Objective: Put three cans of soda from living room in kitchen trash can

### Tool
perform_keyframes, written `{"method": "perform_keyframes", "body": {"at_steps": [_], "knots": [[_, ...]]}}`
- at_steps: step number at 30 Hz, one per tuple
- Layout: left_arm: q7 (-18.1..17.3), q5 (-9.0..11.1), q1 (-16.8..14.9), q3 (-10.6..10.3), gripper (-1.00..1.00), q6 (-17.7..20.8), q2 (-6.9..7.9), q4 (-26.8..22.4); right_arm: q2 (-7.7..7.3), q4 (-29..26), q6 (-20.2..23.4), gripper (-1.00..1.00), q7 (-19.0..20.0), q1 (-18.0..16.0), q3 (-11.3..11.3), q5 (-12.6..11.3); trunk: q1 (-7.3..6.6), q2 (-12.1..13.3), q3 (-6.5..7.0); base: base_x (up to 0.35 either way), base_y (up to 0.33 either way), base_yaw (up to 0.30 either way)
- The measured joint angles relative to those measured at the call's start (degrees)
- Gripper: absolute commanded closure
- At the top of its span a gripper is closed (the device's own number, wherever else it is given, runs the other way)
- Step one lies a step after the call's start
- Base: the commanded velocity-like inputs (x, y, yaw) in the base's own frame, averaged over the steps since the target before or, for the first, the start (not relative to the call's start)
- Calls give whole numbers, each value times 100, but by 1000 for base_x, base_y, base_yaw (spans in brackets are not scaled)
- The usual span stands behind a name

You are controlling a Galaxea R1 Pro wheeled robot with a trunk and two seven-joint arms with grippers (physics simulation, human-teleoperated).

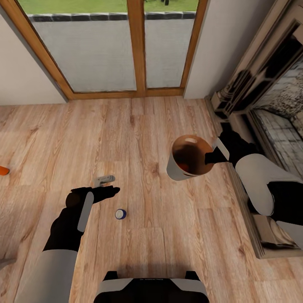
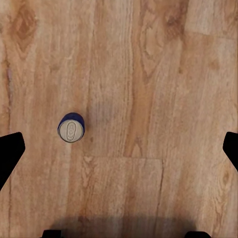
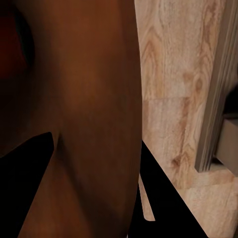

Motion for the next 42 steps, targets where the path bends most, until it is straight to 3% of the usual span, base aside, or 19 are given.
{"method": "perform_keyframes", "body": {"at_steps": [19, 22, 29, 35, 42], "knots": [[-1, 6, 1, 9, -100, -3, 0, 0, 17, -8, 0, 100, -7, -28, 11, -1, 417, -762, -512, 0, 0, 0], [-1, 4, 3, 8, -100, -3, -5, 0, 36, -16, 0, 100, -5, -45, 203, -30, 483, -882, -593, 0, 0, 0], [0, -1, 2, 9, -100, -3, -1, 8, 125, -27, 0, 100, -9, -107, 297, 0, 637, -1163, -782, 0, 0, 0], [-6, -1, 3, 9, -100, -10, 7, 9, 225, -27, 0, 100, -20, -182, 316, 417, 769, -1404, -943, 0, 0, 0], [-17, -2, 4, 9, -100, -12, 9, 10, 234, -2, 0, 100, -14, -340, 297, 416, 922, -1685, -1132, 0, 0, 0]]}}
